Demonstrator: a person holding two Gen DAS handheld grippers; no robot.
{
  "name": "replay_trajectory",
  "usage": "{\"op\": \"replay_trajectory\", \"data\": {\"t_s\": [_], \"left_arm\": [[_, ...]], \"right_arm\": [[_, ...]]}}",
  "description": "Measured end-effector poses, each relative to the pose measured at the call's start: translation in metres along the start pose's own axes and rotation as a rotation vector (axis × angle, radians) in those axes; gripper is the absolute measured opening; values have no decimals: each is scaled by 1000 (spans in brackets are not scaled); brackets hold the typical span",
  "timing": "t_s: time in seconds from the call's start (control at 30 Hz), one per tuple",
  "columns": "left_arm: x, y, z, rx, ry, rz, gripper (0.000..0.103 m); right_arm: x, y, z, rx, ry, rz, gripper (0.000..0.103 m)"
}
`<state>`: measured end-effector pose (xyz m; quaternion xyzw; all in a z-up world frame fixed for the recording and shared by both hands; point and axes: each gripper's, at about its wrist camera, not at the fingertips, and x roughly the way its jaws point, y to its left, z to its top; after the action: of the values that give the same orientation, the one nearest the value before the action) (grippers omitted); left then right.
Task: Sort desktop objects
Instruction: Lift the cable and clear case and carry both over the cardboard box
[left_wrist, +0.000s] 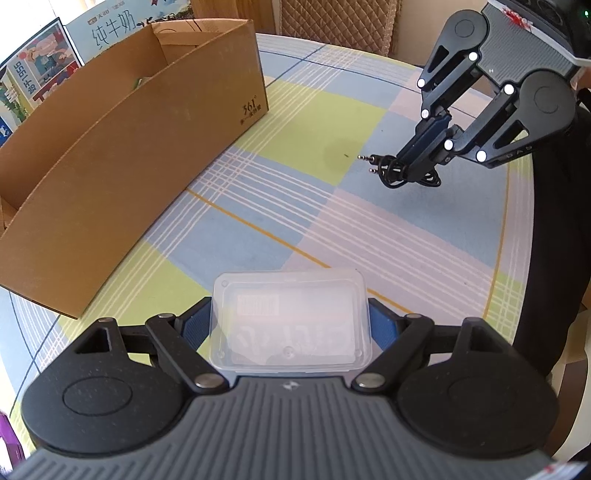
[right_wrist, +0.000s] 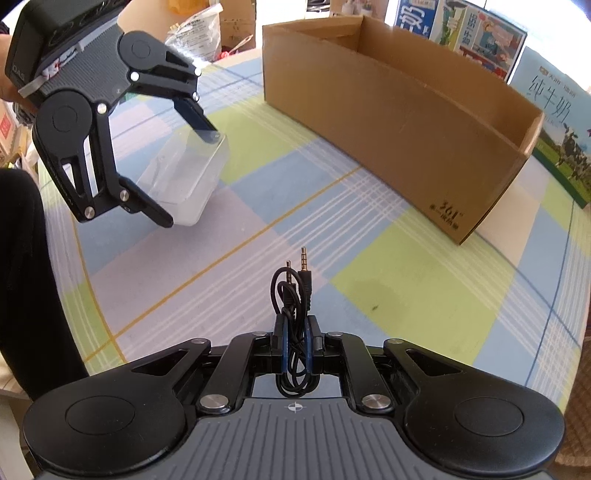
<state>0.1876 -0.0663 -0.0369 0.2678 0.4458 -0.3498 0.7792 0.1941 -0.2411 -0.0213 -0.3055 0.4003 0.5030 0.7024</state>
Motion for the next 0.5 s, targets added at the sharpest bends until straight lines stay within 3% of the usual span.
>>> {"op": "replay_trajectory", "data": {"t_s": [0.5], "left_arm": [[-24, 4, 11, -8, -20, 58, 83]], "right_arm": [[-20, 5, 18, -5, -55, -26, 5]]}}
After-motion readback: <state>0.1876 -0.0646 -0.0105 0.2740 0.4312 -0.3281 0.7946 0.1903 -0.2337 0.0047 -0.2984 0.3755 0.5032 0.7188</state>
